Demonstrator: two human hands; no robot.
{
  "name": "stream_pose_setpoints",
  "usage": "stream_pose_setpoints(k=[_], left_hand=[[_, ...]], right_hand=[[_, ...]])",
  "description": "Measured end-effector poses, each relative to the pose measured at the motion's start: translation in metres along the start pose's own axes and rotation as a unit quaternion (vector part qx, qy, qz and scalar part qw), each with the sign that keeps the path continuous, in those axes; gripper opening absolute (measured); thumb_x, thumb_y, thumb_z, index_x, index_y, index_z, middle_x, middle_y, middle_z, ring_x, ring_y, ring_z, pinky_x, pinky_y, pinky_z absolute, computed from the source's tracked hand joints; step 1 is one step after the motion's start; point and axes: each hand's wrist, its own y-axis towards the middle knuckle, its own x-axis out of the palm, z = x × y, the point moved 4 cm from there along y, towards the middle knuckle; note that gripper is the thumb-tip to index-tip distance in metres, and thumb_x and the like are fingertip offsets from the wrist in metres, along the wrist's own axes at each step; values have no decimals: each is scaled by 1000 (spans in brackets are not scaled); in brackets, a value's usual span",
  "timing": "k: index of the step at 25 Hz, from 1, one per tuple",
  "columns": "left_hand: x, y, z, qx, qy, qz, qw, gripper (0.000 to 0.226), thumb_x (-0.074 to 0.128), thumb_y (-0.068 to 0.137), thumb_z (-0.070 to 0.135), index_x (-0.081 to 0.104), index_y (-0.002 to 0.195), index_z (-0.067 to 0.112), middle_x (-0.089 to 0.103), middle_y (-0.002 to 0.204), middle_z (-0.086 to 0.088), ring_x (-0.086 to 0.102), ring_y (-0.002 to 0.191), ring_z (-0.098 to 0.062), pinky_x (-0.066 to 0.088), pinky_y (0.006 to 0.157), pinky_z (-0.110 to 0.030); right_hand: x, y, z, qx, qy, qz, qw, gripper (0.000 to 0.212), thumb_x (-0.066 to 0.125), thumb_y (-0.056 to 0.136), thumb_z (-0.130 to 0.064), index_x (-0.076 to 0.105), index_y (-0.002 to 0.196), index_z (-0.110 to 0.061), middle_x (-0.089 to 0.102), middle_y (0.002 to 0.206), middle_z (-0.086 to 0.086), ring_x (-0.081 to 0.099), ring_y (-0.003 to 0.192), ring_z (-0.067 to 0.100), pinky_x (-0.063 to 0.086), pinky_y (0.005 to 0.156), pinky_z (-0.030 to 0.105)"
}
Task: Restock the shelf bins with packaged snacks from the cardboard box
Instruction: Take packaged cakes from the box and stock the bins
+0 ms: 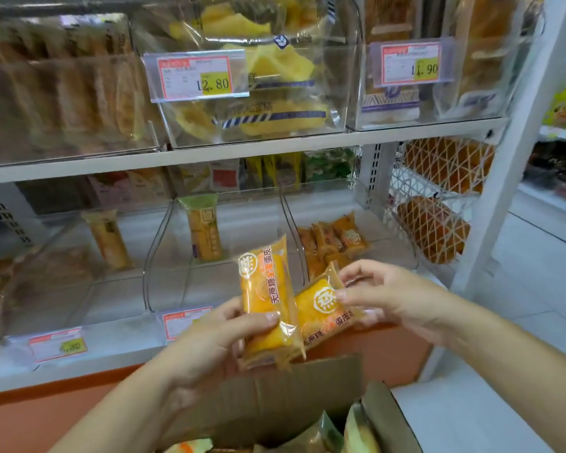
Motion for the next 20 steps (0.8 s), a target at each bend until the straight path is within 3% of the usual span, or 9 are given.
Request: stream_pose_setpoints(k=[3,5,8,11,15,17,20], left_hand=[[8,18,35,3,67,-34,997,57,78,70,28,60,122,14,72,114,-15,69,104,-35,56,89,-50],[14,33,56,18,84,-54,995,52,75,74,26,62,122,14,71,116,-15,69,106,-33,57,88,-47],[14,56,76,61,94,-29,993,48,80,74,23,64,118,11,72,113,-14,70,102,-26,56,91,-46],[7,77,75,89,118,18,989,50,79,71,24,64,117,11,76,103,-8,73,95,-22,54,95,-46],[1,97,55,99,132,29,986,53,84,69,25,64,117,15,76,103,-5,73,97,-22,52,98,-44],[-4,101,44,97,123,32,987,52,83,70,21,63,117,13,77,100,-4,74,92,-20,57,86,-34],[-11,102,34,101,119,35,987,33,75,81,12,64,112,13,77,97,-4,74,86,-18,58,66,-22]], right_hand=[[-15,11,-32,16,-191,-40,981,62,87,63,-40,58,117,-42,64,109,1,65,69,21,51,66,28],[-27,15,-56,-4,-264,-22,964,48,86,66,-37,63,108,-44,67,101,1,67,73,26,53,62,26],[-71,24,-84,-34,-352,171,920,35,85,67,-36,65,93,-26,64,81,-4,60,63,12,45,53,24],[-100,47,-78,-9,-469,320,823,44,82,68,-46,56,92,-20,61,85,-1,56,74,17,36,55,29],[-94,102,-11,32,-545,276,791,44,68,82,-41,54,111,-11,67,101,10,64,91,27,46,64,29],[-93,113,11,84,-577,248,774,48,62,90,-36,47,126,-8,63,115,13,62,102,30,44,70,29],[-91,114,10,136,-655,155,727,55,60,90,-40,45,134,-10,60,123,11,59,110,29,44,75,29]])
